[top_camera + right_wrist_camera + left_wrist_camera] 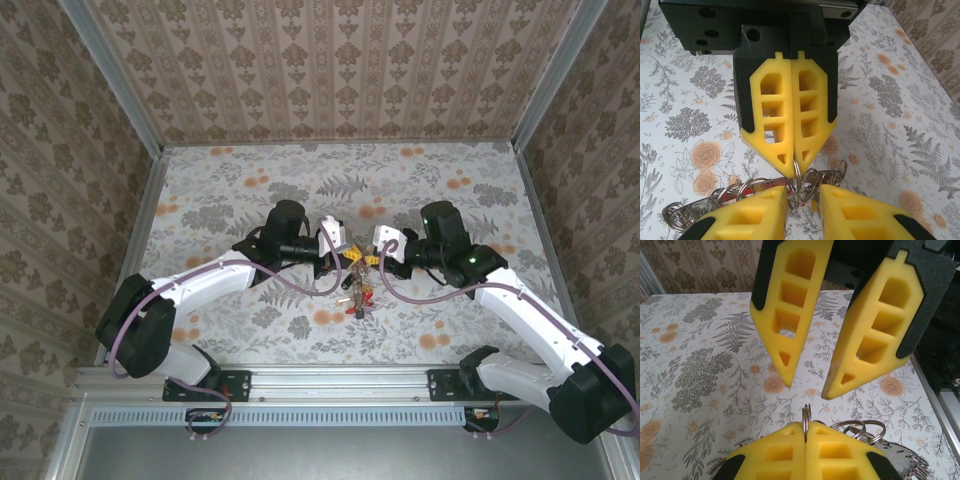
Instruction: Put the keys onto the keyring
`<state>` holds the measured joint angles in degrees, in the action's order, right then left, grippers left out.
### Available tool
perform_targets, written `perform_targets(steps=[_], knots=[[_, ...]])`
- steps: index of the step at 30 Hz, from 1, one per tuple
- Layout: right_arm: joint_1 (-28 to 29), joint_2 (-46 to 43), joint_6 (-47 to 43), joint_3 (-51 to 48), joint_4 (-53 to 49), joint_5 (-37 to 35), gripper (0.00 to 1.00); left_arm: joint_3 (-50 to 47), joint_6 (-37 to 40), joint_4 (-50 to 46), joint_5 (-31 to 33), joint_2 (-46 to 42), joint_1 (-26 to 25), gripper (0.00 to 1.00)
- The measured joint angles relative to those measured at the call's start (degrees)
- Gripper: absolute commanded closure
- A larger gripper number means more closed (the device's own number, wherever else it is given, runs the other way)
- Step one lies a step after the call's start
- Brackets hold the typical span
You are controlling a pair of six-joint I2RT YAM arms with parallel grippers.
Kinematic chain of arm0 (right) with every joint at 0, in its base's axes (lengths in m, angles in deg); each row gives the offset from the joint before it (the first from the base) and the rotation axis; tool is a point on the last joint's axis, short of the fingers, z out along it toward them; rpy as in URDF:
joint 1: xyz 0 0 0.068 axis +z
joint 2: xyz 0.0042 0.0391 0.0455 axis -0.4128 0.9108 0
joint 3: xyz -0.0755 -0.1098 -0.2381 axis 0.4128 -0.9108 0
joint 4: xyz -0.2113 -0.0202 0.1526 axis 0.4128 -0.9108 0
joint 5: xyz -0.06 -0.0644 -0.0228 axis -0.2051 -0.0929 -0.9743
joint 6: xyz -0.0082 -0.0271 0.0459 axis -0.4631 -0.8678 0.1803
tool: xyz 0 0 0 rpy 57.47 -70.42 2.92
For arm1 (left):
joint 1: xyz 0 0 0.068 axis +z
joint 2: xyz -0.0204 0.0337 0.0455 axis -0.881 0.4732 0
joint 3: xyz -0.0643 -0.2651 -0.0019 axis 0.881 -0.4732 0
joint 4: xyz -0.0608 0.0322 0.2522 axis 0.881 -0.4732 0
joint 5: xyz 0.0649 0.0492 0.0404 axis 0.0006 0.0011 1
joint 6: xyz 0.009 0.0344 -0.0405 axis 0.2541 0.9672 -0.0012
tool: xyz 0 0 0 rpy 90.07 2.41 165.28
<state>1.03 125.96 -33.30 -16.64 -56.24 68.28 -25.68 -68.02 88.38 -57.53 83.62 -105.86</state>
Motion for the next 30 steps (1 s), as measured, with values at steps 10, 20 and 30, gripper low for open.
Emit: perform_targets(steps=[10,20,30], knots=[[0.00,2.97,-0.24,0.00,0.61,0.74,0.83,0.00,0.00,0.00,-0.37,0.00,-0.02,1.00],[-0.02,3.67,0.04,0.00,1.46,1.60,0.97,0.04,0.20,-0.07,-0.09,0.00,0.26,0.95],[-0.02,3.67,0.02,-0.02,1.27,1.60,0.99,5.05,5.99,-8.92,1.99,0.00,-0.50,0.85]])
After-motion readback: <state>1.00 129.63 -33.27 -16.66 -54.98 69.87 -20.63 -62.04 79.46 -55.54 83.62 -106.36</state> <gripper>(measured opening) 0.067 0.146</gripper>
